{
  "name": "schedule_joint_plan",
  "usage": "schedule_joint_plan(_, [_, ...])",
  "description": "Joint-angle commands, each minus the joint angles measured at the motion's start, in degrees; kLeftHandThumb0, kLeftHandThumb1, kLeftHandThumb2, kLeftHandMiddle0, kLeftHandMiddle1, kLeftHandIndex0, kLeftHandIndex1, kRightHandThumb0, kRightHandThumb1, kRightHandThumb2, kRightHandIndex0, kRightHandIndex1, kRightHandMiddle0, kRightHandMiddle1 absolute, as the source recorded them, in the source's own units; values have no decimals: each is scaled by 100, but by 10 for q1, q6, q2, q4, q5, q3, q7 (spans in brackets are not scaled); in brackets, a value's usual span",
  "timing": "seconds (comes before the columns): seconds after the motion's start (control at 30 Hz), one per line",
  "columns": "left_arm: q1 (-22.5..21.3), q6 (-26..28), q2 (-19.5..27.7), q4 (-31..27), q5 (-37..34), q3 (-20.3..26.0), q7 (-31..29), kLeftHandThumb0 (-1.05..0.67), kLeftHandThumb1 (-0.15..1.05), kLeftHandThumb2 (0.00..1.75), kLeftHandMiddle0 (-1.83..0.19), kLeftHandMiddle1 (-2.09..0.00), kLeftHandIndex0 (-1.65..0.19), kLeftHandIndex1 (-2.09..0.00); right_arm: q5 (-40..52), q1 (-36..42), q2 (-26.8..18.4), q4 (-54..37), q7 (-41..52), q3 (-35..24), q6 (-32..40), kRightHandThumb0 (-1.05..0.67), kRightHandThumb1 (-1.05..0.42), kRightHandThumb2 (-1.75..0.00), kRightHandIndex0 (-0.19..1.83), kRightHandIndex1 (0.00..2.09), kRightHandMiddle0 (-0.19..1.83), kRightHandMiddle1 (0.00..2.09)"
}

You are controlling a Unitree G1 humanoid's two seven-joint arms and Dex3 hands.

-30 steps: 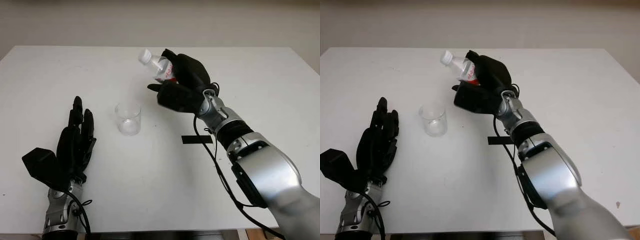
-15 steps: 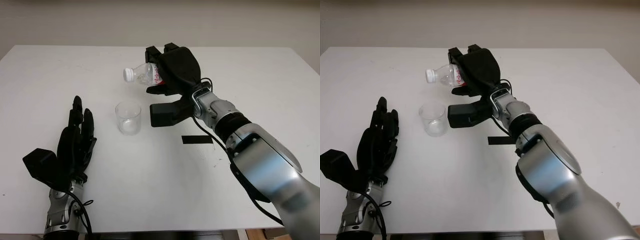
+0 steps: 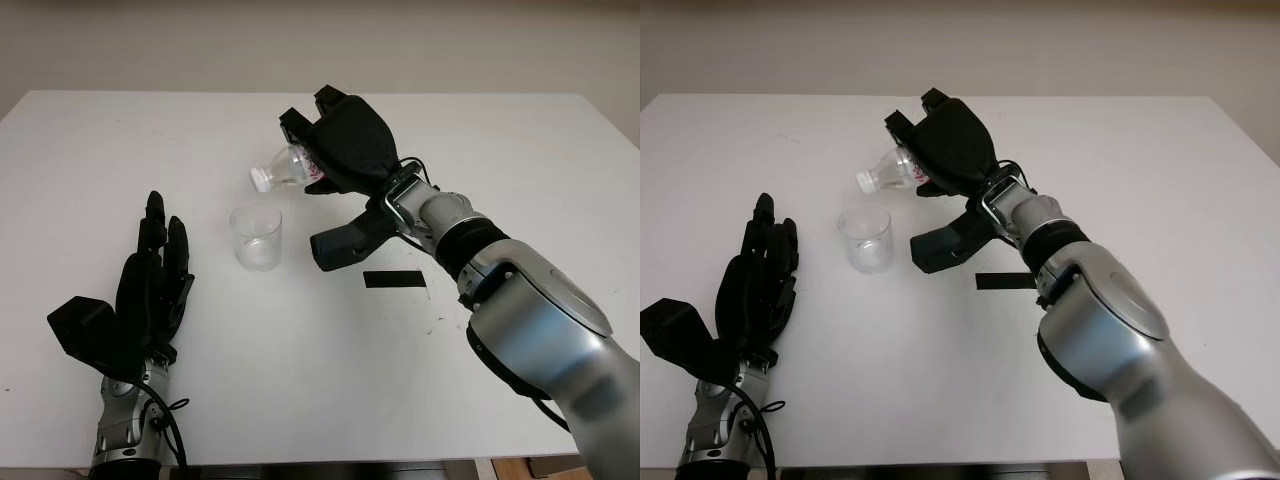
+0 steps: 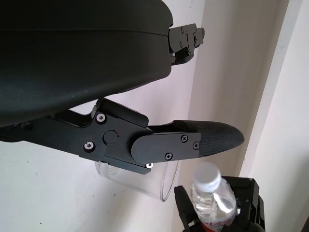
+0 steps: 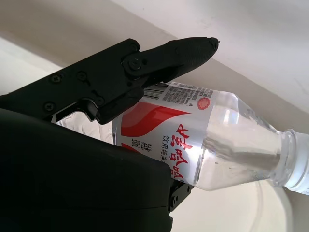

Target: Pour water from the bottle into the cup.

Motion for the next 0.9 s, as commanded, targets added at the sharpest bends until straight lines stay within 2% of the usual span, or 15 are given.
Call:
schedule_joint_plan(0.0, [13, 6, -9, 17, -2, -2, 1, -75, 105, 46, 16, -5, 15, -5, -6, -26, -8, -1, -13, 8, 8, -53, -105, -24, 117, 209, 34, 172])
schedule_joint_plan(0.13, [14, 4, -10, 18, -3, -2, -2, -75, 105, 46, 16, -5, 15, -5, -27, -32, -11, 0, -27, 30, 16, -52, -105, -16, 115, 209, 33, 147])
schedule_joint_plan(0.27, [16, 5, -13, 17, -4, -3, 1, -74, 105, 46, 17, -5, 16, -5, -46, -37, -11, 3, -32, 51, 25, -51, -105, -16, 117, 209, 32, 168])
schedule_joint_plan(0.47, [16, 2, -15, 19, 0, -4, 6, -75, 105, 45, 15, -6, 15, -6, -50, -40, -11, 4, -51, 60, 24, -49, -104, -7, 119, 209, 31, 156])
schedule_joint_plan(0.6, [16, 3, -15, 20, 0, -5, 5, -74, 105, 46, 16, -5, 16, -5, -63, -43, -12, 3, -67, 75, 29, -49, -105, -13, 119, 209, 28, 161])
schedule_joint_plan(0.7, [16, 3, -16, 20, 0, -5, 4, -74, 105, 47, 16, -5, 16, -5, -79, -47, -13, 3, -84, 90, 33, -50, -105, -11, 116, 209, 26, 147])
schedule_joint_plan(0.87, [16, 1, -17, 24, -2, -5, -1, -74, 105, 47, 17, -5, 16, -5, -85, -50, -10, 2, -96, 98, 36, -51, -105, -17, 114, 209, 24, 147])
